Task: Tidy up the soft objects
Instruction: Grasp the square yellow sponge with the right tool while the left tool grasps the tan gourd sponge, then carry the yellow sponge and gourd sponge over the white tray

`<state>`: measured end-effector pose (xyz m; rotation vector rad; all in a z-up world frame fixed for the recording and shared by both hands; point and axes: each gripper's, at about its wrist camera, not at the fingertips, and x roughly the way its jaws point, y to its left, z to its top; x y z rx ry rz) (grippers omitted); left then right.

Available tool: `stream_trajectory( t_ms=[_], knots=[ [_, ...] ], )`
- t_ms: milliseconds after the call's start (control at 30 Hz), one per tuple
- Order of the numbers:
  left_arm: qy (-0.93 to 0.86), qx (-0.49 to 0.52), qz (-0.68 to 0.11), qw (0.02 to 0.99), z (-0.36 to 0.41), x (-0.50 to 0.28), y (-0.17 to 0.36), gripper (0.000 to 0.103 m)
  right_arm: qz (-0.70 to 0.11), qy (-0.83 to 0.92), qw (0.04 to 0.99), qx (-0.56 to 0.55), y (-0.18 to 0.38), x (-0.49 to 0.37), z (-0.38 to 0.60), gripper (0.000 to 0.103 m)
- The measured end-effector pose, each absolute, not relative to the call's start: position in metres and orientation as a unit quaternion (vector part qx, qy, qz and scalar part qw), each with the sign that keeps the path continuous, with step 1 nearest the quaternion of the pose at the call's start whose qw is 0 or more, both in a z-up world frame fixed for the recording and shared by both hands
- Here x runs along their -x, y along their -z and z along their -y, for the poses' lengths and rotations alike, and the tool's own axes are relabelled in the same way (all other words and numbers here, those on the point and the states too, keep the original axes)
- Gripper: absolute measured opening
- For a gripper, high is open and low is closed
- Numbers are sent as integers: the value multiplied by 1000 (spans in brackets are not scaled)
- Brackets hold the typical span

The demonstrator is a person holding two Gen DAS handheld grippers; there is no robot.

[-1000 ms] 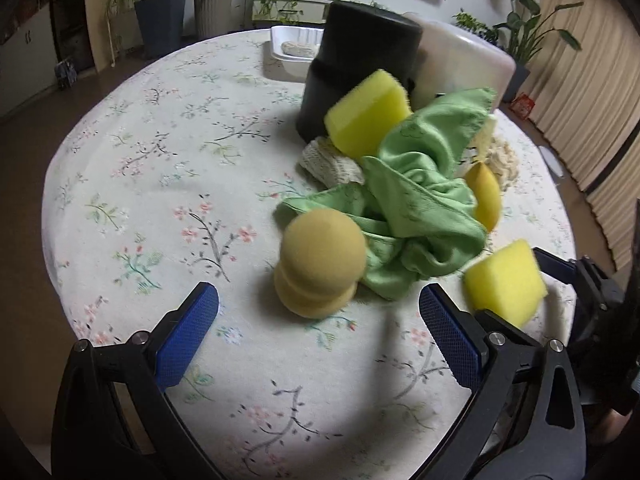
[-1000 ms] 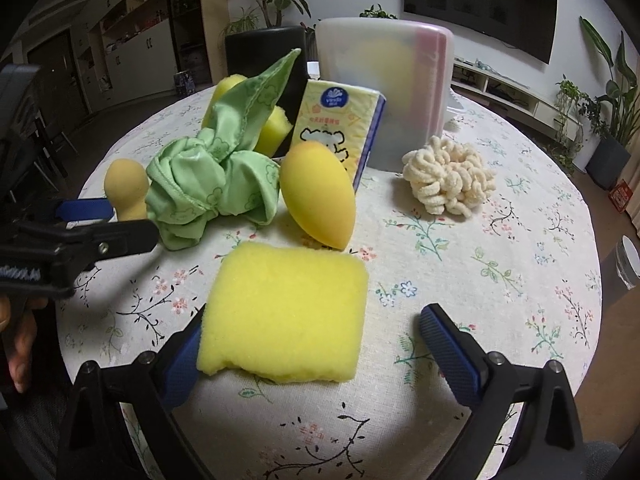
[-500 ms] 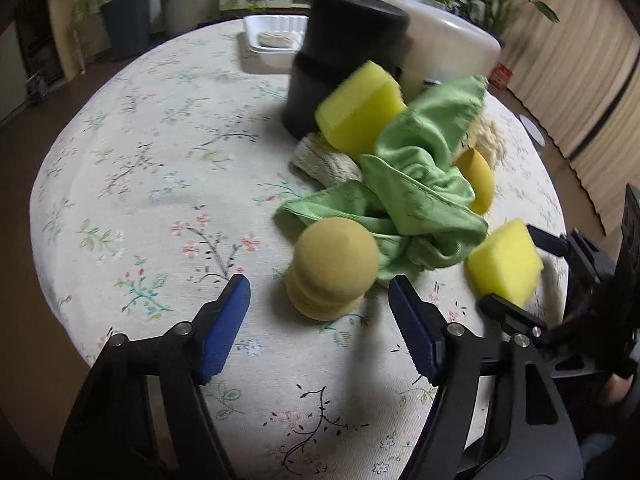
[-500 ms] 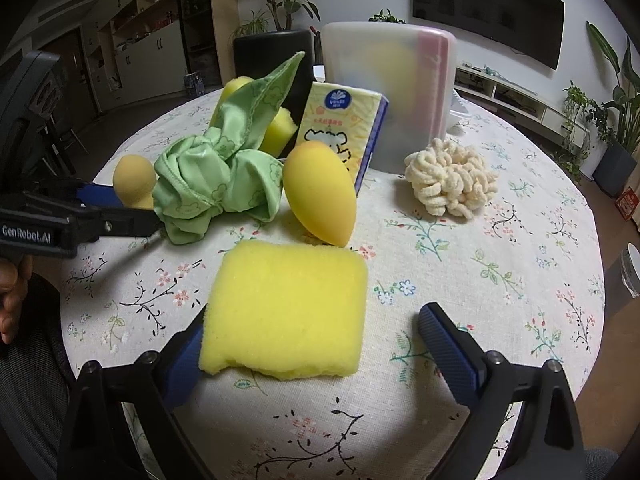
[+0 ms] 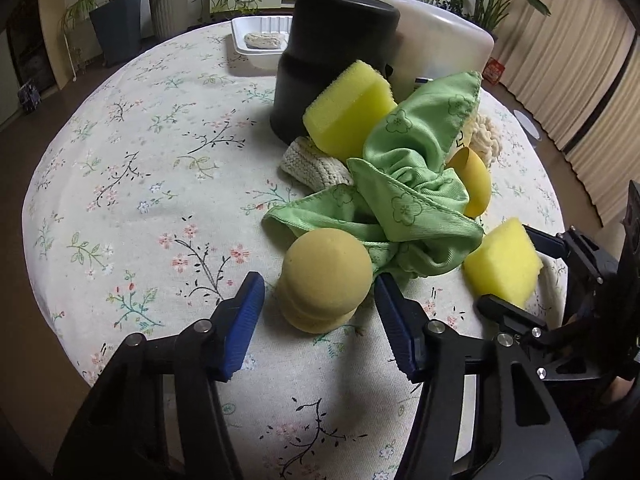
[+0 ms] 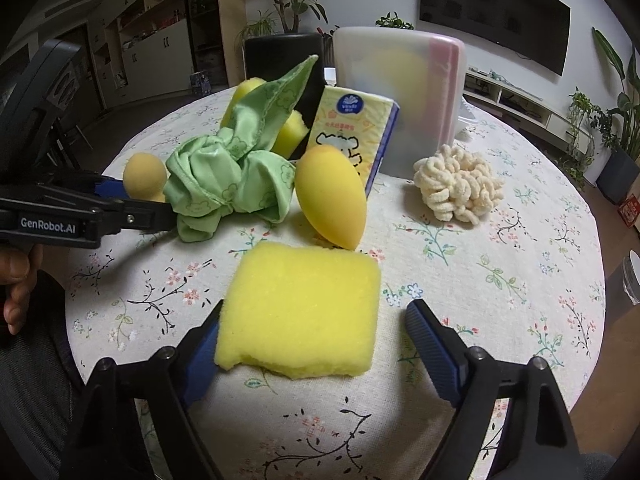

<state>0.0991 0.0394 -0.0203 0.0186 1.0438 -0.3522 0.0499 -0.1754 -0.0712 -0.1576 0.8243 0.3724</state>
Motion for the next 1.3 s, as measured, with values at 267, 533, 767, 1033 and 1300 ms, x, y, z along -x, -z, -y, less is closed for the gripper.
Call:
stream_trajectory(
  t_ms=[267, 533, 767, 1033, 1300],
  knots=[
    [161, -6, -488, 858, -38, -92, 16, 55, -395, -195, 894, 80, 68, -47, 169, 73],
    [160, 11, -486, 859, -42, -88, 16, 34, -395, -203, 893, 74, 66, -46, 171, 66],
    [159, 14, -486, 859, -42, -85, 16, 32, -397, -205, 892, 70, 66, -43, 176, 63],
    [153, 34, -479, 864, -49, -64, 9, 32, -404, -197, 891, 59, 63, -38, 192, 63],
    [167, 32, -489, 856, -45, -45, 7, 32, -402, -171, 897, 58, 46, -31, 224, 63]
  ],
)
